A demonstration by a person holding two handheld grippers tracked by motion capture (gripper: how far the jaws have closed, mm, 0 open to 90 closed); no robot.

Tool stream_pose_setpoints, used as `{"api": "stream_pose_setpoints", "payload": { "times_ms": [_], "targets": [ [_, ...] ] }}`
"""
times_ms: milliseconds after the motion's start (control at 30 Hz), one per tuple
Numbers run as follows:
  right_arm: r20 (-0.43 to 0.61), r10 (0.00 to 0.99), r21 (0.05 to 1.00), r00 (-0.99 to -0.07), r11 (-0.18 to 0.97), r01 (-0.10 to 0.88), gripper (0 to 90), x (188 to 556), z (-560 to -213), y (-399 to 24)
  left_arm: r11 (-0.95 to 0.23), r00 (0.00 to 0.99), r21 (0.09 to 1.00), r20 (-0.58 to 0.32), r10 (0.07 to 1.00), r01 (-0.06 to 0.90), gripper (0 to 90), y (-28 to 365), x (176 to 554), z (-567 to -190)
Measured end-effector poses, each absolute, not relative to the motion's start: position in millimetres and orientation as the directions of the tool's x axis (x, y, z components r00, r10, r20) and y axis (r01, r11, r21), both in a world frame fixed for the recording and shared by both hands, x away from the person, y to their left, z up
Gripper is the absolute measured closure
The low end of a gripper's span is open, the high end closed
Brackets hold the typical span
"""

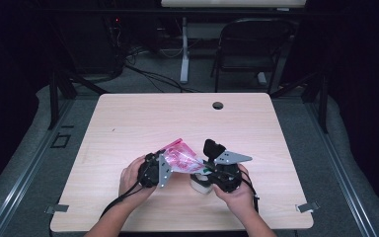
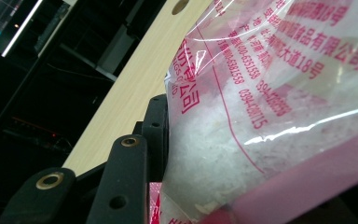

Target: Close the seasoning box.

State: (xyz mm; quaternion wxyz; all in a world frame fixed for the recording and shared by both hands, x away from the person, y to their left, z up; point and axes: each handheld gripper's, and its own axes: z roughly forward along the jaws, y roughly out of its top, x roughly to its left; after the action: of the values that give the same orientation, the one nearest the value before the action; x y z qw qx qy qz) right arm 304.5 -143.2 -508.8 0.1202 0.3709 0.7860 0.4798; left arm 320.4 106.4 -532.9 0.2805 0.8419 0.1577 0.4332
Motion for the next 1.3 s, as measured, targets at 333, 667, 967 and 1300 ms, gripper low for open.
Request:
{"api": "stream_pose_setpoints", "payload": {
  "times_ms": [333,667,967,1300],
  "targets": [
    [0.161,0.694,0.845,-0.701,0.271,0.462,89.7,303.4,-508.3,-141.4,-0.772,0.621,0.631,0.577,0.530,0.073,66.6,107.3,324.5,-539.8],
    [0.163,0.688,0.844,-0.708,0.275,0.461,89.6,303.6,-508.5,-140.3,-0.753,0.659,0.649,0.523,0.540,0.102,68.6,109.9,328.7,-544.2],
    [0.168,0.682,0.845,-0.712,0.272,0.461,89.1,303.8,-508.8,-139.9,-0.729,0.682,0.673,0.473,0.557,0.128,69.6,112.3,331.7,-548.0],
    [0.186,0.673,0.850,-0.716,0.255,0.460,85.3,304.8,-508.2,-141.2,-0.689,0.720,0.701,0.382,0.580,0.184,70.2,115.5,337.5,-554.7]
  ]
}}
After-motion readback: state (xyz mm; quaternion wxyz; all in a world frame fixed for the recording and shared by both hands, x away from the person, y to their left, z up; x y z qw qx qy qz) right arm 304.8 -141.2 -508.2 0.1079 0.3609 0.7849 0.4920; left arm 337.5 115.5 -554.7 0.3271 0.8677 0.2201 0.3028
